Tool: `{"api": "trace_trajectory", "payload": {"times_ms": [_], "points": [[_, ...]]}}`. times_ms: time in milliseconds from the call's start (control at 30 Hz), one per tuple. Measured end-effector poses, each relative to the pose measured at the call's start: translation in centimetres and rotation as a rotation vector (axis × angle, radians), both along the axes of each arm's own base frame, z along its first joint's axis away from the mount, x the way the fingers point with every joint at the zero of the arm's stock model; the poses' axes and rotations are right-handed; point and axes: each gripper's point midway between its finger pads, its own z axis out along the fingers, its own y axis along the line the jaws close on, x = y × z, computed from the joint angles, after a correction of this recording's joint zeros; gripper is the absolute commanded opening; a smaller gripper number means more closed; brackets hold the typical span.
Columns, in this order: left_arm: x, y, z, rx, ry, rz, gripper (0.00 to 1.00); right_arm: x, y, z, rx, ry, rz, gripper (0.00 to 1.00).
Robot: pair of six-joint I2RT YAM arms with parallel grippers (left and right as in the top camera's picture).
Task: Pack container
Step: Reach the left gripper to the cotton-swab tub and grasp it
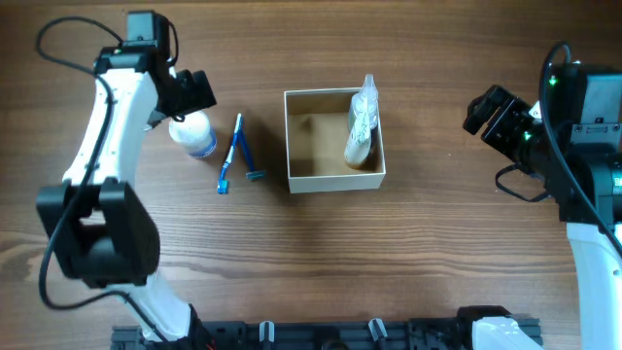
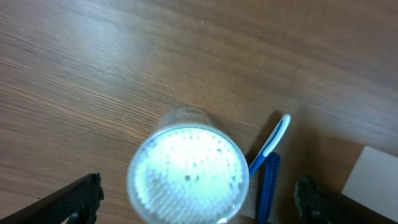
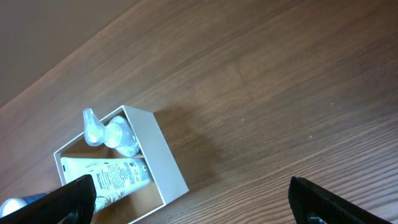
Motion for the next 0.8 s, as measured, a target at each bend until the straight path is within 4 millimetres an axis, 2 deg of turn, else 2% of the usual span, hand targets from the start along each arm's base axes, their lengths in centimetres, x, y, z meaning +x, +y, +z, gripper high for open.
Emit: {"api": "trace_trajectory", "payload": {"times_ms": [133,333,400,467,500,567,633,733,767,800], "points": [[0.0,-0.2,-2.3,-0.005,0.053,-0.003,1.0,0.0,0.0,0.0,0.0,0.0,0.0,1.0],[-0.2,-0.2,-3.9,-0.007,0.094,-0.003,1.0,0.0,0.0,0.0,0.0,0.0,0.0,1.0],[-0.8,-0.3,-4.5,-0.008,0.13,-0.004,0.96,0.0,0.0,0.0,0.0,0.0,0.0,1.0],[-1.2,-0.3,-4.8,-0.009,0.152,-0.001,0.81,0.0,0.0,0.0,0.0,0.0,0.0,1.0],[-1.3,-0.3,-4.8,-0.009,0.157,0.001,0.68,0.0,0.0,0.0,0.0,0.0,0.0,1.0],[-1.4,-0.4,-4.8,-0.013,0.159,0.005,0.57,0.0,0.0,0.0,0.0,0.0,0.0,1.0],[-1.3,-0.5,-4.8,-0.015,0.158,0.006,0.52,0.0,0.0,0.0,0.0,0.0,0.0,1.0],[-1.5,-0.5,-4.7,-0.015,0.164,0.008,0.5,0.0,0.0,0.0,0.0,0.0,-0.001,1.0],[-1.7,-0.6,-4.7,-0.018,0.175,0.008,0.61,0.0,0.0,0.0,0.0,0.0,0.0,1.0],[-1.9,-0.6,-4.6,-0.019,0.181,0.008,0.64,0.0,0.0,0.0,0.0,0.0,-0.001,1.0]]}}
